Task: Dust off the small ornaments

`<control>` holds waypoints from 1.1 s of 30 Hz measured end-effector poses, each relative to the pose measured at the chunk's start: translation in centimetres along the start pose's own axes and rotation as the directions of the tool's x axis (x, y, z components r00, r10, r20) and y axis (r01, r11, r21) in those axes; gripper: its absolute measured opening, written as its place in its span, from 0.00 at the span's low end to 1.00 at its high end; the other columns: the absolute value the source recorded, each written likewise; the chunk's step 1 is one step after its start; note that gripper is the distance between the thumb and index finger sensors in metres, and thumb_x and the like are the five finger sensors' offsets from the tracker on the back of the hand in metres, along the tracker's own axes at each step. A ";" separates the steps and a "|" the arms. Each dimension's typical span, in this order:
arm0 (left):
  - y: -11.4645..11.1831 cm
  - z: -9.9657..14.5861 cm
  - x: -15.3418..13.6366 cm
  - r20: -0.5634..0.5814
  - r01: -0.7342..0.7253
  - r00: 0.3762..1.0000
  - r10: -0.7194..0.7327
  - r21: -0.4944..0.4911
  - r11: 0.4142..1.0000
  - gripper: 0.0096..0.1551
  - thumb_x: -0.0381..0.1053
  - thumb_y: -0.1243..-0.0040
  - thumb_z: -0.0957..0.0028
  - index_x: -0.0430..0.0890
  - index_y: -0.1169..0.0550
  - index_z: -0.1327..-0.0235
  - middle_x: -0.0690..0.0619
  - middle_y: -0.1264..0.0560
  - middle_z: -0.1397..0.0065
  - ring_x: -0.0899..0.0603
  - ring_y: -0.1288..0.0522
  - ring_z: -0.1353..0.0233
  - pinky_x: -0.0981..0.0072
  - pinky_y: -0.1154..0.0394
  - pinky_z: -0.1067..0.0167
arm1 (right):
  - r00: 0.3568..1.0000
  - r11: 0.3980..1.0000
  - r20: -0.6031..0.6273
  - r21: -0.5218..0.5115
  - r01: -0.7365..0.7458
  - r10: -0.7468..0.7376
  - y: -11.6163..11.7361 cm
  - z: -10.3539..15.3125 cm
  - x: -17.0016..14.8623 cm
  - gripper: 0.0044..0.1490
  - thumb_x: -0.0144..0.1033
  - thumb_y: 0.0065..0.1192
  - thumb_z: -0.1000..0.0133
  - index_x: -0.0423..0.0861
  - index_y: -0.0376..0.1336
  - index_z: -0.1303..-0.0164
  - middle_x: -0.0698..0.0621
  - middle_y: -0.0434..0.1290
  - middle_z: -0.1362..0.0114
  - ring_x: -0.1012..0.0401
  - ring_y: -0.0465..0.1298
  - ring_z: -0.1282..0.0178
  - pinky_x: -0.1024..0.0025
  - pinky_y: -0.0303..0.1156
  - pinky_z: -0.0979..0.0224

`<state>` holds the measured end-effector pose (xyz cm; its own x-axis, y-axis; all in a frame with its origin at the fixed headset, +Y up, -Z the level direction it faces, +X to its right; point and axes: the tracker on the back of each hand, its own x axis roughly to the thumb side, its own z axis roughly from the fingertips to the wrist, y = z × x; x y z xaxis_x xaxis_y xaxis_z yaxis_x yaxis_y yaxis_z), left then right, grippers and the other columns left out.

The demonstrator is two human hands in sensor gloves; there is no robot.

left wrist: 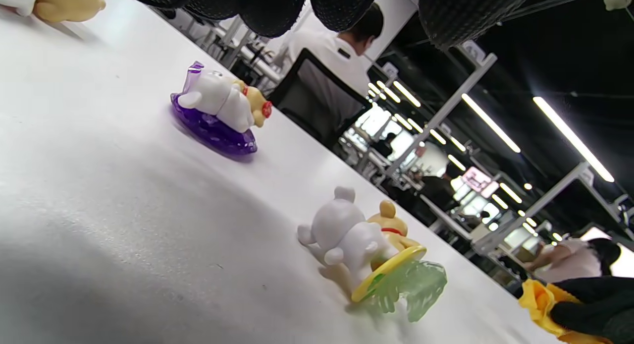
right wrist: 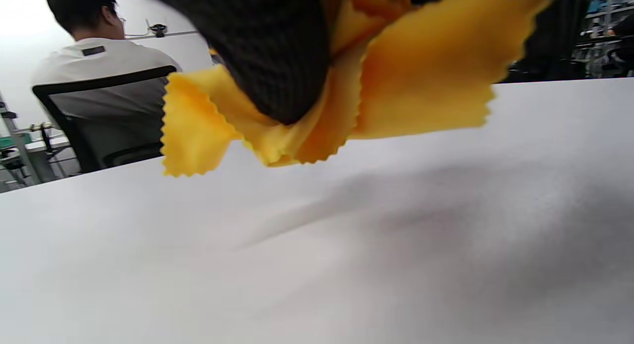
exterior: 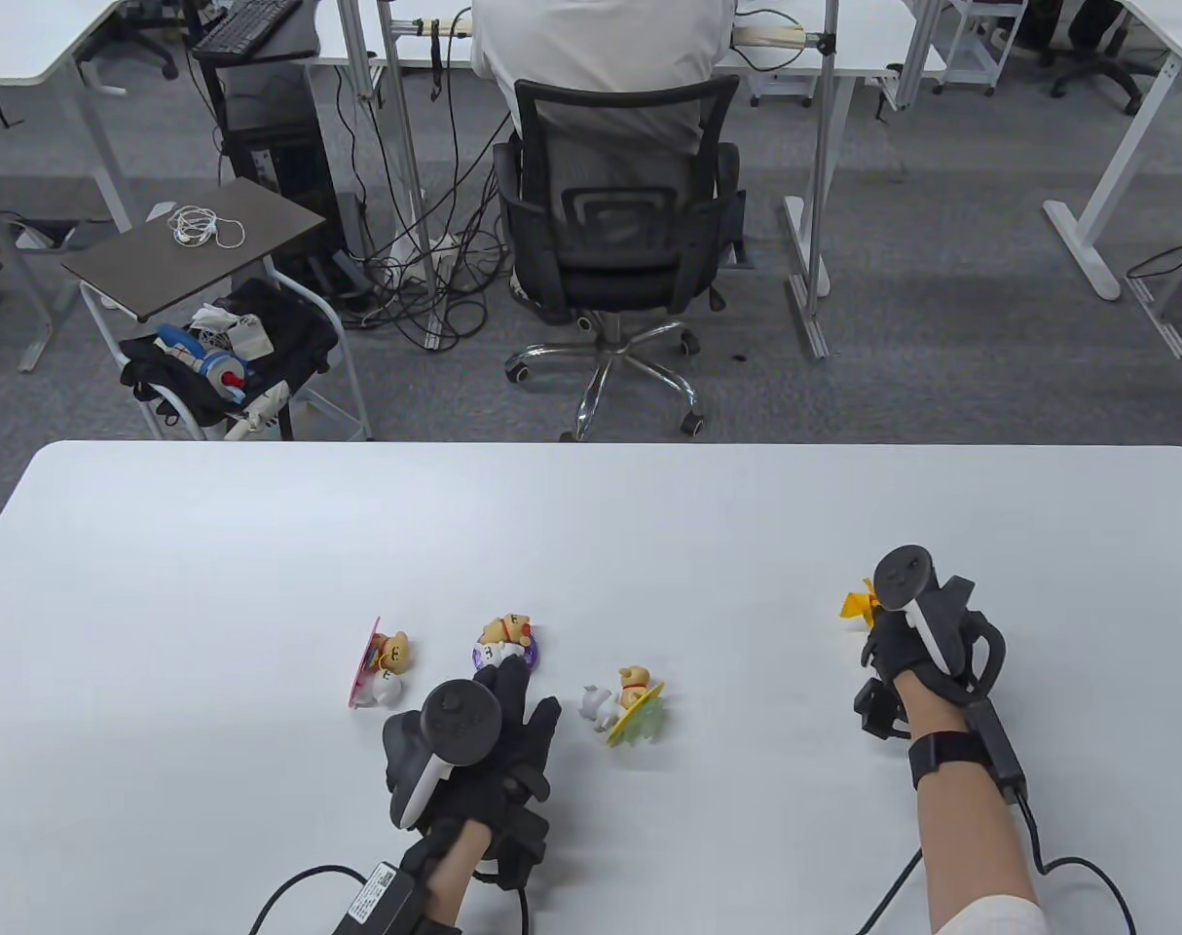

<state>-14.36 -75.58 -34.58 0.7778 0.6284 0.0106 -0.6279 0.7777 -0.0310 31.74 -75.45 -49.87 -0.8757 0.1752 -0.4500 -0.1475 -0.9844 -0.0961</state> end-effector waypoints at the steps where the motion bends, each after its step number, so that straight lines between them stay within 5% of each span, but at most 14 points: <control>1: 0.0 0.0 0.0 0.001 -0.002 1.000 0.002 0.000 1.000 0.40 0.65 0.47 0.45 0.48 0.41 0.24 0.39 0.41 0.21 0.29 0.43 0.24 0.39 0.39 0.29 | 1.000 1.000 -0.008 0.006 -0.011 0.011 0.1 -0.2 -0.2 0.31 0.36 0.72 0.46 0.51 0.69 0.30 0.49 0.76 0.31 0.45 0.71 0.27 0.34 0.57 0.23; 11: -0.4 0.2 -0.1 0.010 -0.007 1.000 0.007 -0.021 1.000 0.38 0.62 0.47 0.45 0.48 0.40 0.25 0.40 0.40 0.21 0.30 0.43 0.24 0.39 0.38 0.30 | 0.986 0.981 -0.019 0.107 -0.160 0.163 2.8 -0.9 -1.2 0.30 0.38 0.69 0.45 0.53 0.69 0.30 0.47 0.75 0.28 0.45 0.67 0.22 0.34 0.54 0.21; 16: -0.2 -0.1 -0.5 0.010 0.010 1.000 -0.010 -0.026 1.000 0.37 0.60 0.46 0.45 0.48 0.40 0.25 0.40 0.39 0.21 0.30 0.42 0.24 0.39 0.38 0.30 | 0.987 0.962 0.037 0.221 -0.158 0.154 1.3 0.3 -0.3 0.43 0.44 0.66 0.44 0.50 0.55 0.18 0.43 0.54 0.15 0.40 0.51 0.15 0.32 0.46 0.19; 21: -0.5 -0.5 -0.8 0.038 0.001 0.999 0.000 -0.043 0.999 0.37 0.58 0.44 0.45 0.49 0.39 0.25 0.41 0.39 0.21 0.31 0.43 0.23 0.40 0.39 0.28 | 0.967 0.989 0.251 0.118 -0.084 0.052 -1.0 4.8 2.0 0.50 0.53 0.66 0.46 0.50 0.50 0.15 0.42 0.48 0.13 0.41 0.45 0.14 0.33 0.44 0.19; 25: -1.3 -0.7 -0.7 0.115 0.086 0.990 -0.078 -0.071 0.994 0.39 0.59 0.43 0.46 0.52 0.43 0.24 0.47 0.46 0.16 0.36 0.50 0.18 0.43 0.46 0.24 | 0.885 0.997 0.461 0.021 -0.079 0.061 -1.5 11.5 4.9 0.51 0.55 0.65 0.46 0.50 0.50 0.15 0.43 0.49 0.13 0.42 0.47 0.14 0.35 0.46 0.18; 29: -2.3 -0.9 -0.6 0.156 0.130 0.982 -0.109 -0.132 0.983 0.45 0.69 0.46 0.48 0.61 0.52 0.23 0.53 0.59 0.14 0.40 0.65 0.17 0.42 0.60 0.24 | 0.811 0.999 0.584 0.050 -0.020 -0.013 -0.1 17.0 6.6 0.52 0.59 0.62 0.47 0.52 0.49 0.15 0.43 0.49 0.13 0.43 0.47 0.14 0.35 0.46 0.19; 33: -3.2 -1.2 -0.7 0.147 0.165 0.979 -0.139 -0.189 0.968 0.47 0.72 0.49 0.48 0.63 0.57 0.24 0.55 0.65 0.15 0.42 0.71 0.18 0.41 0.65 0.26 | 0.780 0.995 0.623 0.100 -0.017 -0.049 1.4 19.8 7.7 0.53 0.62 0.60 0.48 0.54 0.47 0.14 0.44 0.47 0.12 0.44 0.45 0.13 0.34 0.45 0.18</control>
<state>-12.90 -78.57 -35.71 0.8447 0.5103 0.1612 -0.4740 0.8532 -0.2175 15.71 -75.86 -35.91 -0.9627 0.1742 0.2070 -0.1778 -0.9841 0.0014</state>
